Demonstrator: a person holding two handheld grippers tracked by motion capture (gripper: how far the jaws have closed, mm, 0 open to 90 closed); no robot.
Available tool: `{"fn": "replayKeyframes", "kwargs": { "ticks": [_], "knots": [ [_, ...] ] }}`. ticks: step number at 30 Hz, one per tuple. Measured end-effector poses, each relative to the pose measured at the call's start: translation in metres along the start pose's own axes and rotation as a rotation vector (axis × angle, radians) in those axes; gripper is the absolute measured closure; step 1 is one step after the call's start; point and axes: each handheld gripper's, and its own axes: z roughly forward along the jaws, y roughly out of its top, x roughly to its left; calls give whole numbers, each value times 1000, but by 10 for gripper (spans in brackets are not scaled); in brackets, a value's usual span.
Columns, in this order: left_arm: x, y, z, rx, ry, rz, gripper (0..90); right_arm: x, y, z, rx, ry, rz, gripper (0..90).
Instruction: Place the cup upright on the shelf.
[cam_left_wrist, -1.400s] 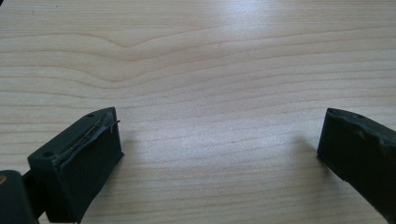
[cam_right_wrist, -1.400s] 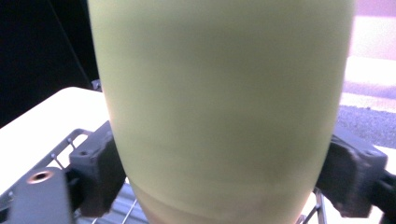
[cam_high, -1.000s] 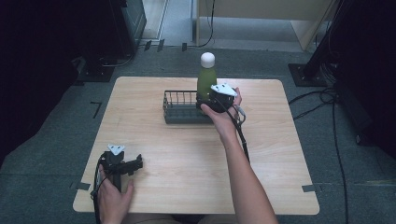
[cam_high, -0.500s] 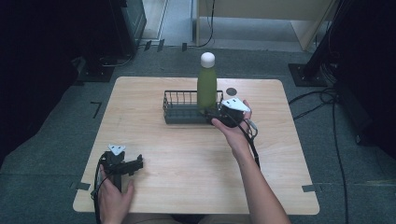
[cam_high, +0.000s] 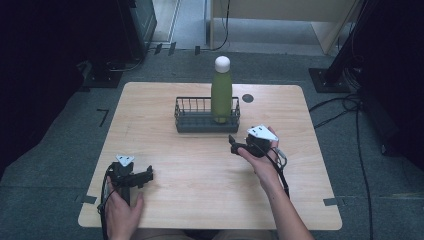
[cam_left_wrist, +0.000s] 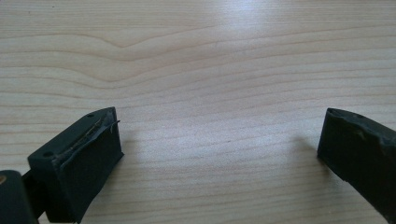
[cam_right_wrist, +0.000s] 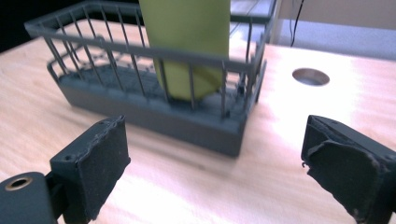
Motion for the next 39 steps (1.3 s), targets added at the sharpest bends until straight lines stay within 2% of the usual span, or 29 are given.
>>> {"fn": "replayKeyframes", "kwargs": {
  "ticks": [5, 14, 23, 27, 31, 32, 33, 35, 37, 38, 39],
  "knots": [
    [0, 0, 0, 0, 0, 0, 0, -4, -18, -7, 21, 3, -4, 78],
    [0, 0, 0, 2, 0, 2, 0, -10, -36, -16, 48, -11, -17, 80],
    [0, 0, 0, 2, 0, 3, 0, -21, -56, -25, 95, -32, -4, 84],
    [0, 0, 0, 2, -1, 3, 0, -24, -58, -29, 92, -34, 5, 87],
    [0, 0, 0, 2, -1, 3, 0, -26, -60, -33, 113, -42, -12, 87],
    [0, 0, 0, 2, -1, 3, 0, -27, -61, -34, 125, -45, -19, 87],
    [0, 0, 0, 1, -1, 3, 0, -29, -62, -35, 165, -50, -18, 87],
    [0, 0, 0, 2, -1, 3, 0, -30, -62, -36, 179, -51, -15, 87],
    [0, 0, 0, 2, -1, 3, 0, -35, -65, -37, 252, -73, -4, 88],
    [0, 0, 0, 2, -1, 3, 0, -35, -65, -37, 252, -73, -4, 88],
    [-1, 0, 0, 1, 0, 1, 0, -38, -67, -37, 309, -91, 2, 88]
  ]
}}
